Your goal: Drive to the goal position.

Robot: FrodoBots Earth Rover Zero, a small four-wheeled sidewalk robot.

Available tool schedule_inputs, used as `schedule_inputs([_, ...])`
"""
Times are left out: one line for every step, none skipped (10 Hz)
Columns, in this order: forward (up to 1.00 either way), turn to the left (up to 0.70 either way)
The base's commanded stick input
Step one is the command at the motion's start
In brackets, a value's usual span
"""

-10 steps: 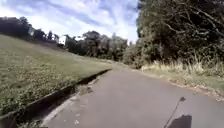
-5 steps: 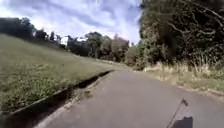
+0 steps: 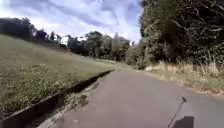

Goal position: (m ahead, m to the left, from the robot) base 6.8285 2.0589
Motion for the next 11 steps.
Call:
schedule_inputs([0.7, 0.0])
schedule_inputs([0.7, -0.02])
schedule_inputs([0.7, -0.05])
schedule_inputs([0.7, -0.07])
schedule_inputs([0.7, -0.09])
schedule_inputs([0.7, -0.12])
schedule_inputs([0.7, -0.3])
schedule_inputs([0.7, -0.24])
schedule_inputs([0.7, -0.18])
schedule_inputs([0.7, -0.12])
schedule_inputs([0.7, -0.32])
